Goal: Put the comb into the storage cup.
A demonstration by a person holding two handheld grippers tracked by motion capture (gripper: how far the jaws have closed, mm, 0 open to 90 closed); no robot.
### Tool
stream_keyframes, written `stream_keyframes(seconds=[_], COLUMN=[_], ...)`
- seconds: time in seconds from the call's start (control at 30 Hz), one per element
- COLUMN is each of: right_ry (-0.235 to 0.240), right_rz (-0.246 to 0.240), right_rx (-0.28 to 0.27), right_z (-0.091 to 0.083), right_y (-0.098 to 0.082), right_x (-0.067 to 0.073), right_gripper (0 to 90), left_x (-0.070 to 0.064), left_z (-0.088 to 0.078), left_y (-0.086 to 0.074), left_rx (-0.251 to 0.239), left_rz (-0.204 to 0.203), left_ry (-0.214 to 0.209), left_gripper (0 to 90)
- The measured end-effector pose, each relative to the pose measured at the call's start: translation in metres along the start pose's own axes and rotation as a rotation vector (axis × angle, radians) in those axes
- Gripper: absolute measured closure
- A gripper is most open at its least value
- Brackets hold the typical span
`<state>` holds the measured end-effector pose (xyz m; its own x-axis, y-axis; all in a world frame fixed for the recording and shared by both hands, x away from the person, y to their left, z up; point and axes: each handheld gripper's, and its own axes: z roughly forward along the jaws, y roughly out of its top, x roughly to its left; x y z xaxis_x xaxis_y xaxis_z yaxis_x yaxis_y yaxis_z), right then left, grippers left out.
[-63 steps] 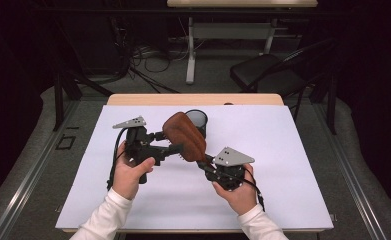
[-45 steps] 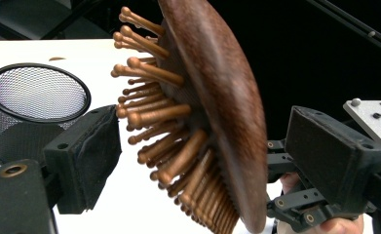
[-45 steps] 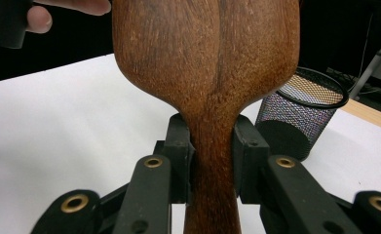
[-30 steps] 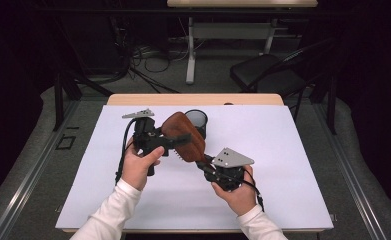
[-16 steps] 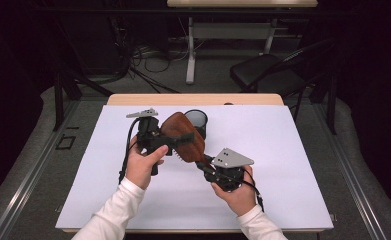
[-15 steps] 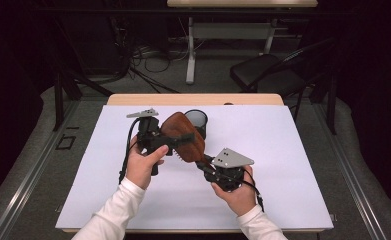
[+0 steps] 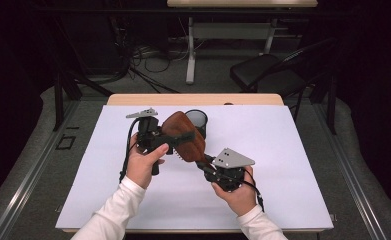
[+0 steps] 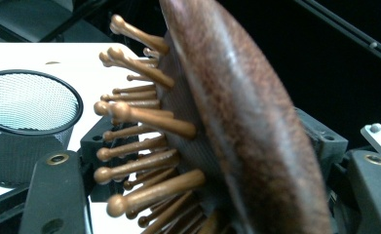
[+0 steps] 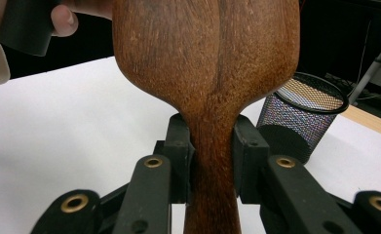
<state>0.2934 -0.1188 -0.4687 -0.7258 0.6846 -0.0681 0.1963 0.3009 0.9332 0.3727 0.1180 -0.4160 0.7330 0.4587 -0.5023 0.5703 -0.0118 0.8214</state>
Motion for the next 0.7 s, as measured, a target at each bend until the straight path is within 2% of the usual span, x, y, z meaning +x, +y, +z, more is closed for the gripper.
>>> stream_keyframes(seconds=[0.33, 0.7], right_ry=[0.000, -0.001], right_rz=[-0.002, -0.005], right_rx=[0.000, -0.004], right_z=[0.0006, 0.0007], right_y=[-0.0006, -0.0011], right_x=[0.0000, 0.0002], right_gripper=[72.0, 72.0], left_x=[0.0029, 0.0065], left_z=[-0.0012, -0.0038], left_y=[-0.0002, -0.0006], left_rx=[0.000, -0.010], left_rz=[-0.027, -0.065], left_ry=[-0.007, -0.034], left_gripper=[32.9, 39.4])
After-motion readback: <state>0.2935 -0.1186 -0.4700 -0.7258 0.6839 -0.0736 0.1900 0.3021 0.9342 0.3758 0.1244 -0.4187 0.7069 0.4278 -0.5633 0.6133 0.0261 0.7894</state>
